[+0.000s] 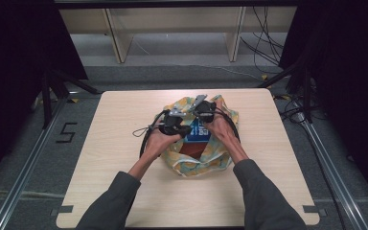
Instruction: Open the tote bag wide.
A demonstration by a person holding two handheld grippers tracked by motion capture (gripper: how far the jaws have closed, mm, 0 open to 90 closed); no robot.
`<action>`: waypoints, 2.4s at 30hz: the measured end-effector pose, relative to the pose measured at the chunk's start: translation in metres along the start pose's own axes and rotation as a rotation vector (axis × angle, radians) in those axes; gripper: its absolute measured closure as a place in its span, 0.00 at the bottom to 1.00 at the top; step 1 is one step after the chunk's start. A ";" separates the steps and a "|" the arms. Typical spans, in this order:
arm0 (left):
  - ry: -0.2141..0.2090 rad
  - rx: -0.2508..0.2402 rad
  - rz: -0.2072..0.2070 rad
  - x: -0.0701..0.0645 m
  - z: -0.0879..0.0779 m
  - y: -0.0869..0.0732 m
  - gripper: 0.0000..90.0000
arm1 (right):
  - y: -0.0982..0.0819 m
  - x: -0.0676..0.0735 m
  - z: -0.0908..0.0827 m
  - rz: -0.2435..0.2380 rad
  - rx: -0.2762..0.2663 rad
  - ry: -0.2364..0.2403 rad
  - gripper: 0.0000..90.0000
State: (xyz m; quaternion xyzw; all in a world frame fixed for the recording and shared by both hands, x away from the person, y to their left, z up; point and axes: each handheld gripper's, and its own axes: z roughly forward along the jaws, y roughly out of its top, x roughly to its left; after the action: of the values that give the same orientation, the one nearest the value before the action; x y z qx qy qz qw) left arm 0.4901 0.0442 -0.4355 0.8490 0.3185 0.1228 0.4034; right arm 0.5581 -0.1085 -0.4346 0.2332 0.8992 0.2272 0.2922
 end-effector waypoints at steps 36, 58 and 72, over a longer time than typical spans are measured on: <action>0.199 -0.037 -0.304 0.102 0.008 -0.016 0.93 | -0.101 -0.079 0.018 0.600 -0.032 0.285 1.00; 0.246 -0.127 -0.125 0.070 -0.005 0.010 0.92 | -0.058 -0.084 -0.016 0.502 -0.223 0.125 1.00; 0.313 -0.031 -0.248 0.112 0.006 -0.036 0.92 | -0.107 -0.088 0.013 0.689 0.011 0.195 0.98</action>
State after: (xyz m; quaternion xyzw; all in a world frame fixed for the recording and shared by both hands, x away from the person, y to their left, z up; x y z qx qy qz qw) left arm 0.5630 0.1284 -0.4722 0.7675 0.4775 0.2076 0.3739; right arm 0.5991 -0.2377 -0.4656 0.5016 0.7926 0.3288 0.1102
